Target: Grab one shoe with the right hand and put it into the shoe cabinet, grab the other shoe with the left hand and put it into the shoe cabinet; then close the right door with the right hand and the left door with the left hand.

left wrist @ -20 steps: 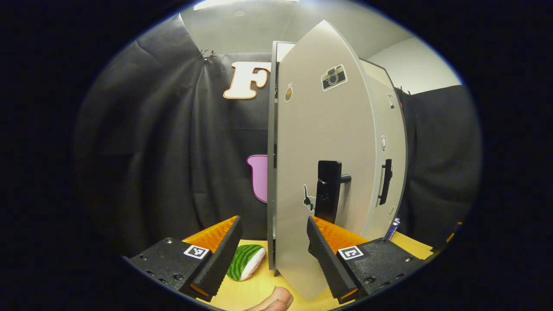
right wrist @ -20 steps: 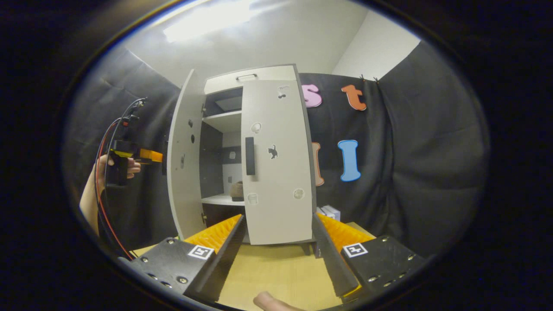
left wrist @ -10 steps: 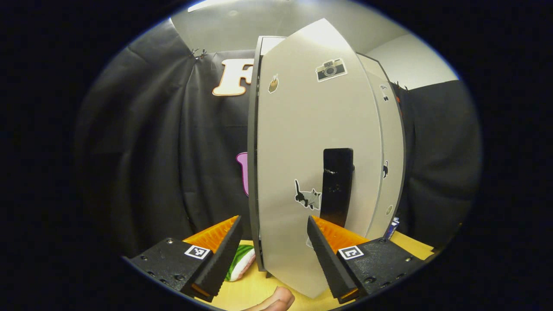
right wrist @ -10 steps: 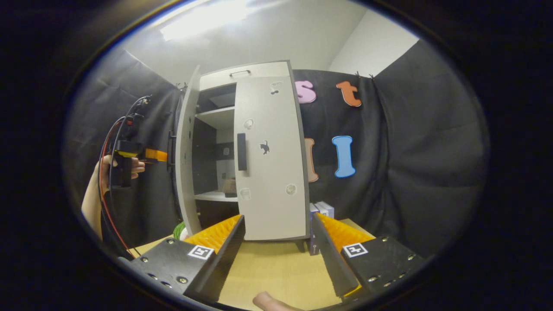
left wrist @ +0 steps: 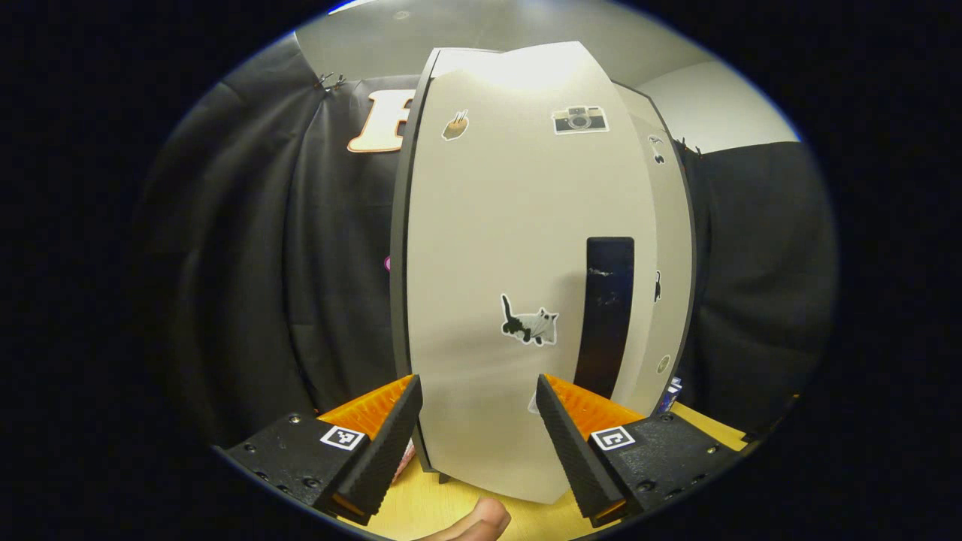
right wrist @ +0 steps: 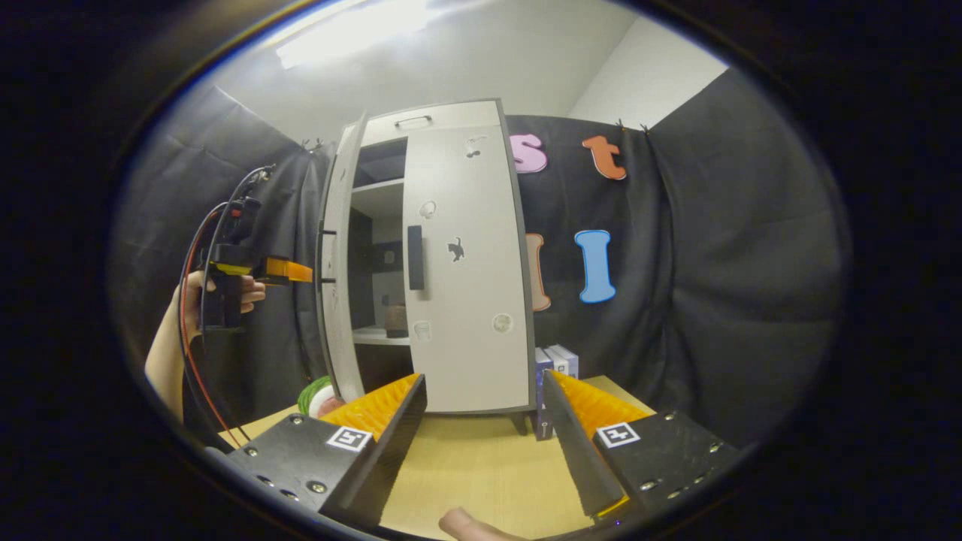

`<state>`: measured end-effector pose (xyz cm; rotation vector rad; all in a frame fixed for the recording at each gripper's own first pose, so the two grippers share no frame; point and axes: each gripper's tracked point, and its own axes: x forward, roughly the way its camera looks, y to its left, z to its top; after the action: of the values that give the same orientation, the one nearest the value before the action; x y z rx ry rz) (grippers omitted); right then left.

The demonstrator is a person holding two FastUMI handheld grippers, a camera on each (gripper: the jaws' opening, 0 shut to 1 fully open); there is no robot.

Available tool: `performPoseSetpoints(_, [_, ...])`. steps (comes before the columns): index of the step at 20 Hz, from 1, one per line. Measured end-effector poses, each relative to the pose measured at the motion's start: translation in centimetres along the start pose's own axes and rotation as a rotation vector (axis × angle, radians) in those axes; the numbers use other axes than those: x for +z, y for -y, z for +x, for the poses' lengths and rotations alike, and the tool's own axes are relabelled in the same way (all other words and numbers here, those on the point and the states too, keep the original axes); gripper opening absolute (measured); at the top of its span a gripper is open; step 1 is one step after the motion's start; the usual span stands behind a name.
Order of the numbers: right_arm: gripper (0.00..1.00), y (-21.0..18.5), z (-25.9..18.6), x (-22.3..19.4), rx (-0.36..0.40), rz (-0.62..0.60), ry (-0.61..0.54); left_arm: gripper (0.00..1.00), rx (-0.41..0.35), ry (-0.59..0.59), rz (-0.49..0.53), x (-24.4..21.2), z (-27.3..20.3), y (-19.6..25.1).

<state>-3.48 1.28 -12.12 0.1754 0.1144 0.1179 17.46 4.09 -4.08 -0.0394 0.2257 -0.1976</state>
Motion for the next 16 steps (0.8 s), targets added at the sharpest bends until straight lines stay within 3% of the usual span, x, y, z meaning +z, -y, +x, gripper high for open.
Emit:
performPoseSetpoints(7, [0.93, 0.1, 0.3, 0.0, -0.014, -0.001, -0.026, 0.96, 0.021, 0.034, -0.005, -0.4, -0.8, -0.4])
performPoseSetpoints(16, [0.93, -1.4, 1.0, 1.1, -0.012, -0.009, -0.007, 0.96, 0.075, 0.062, -0.016, -1.2, -6.0, -0.9])
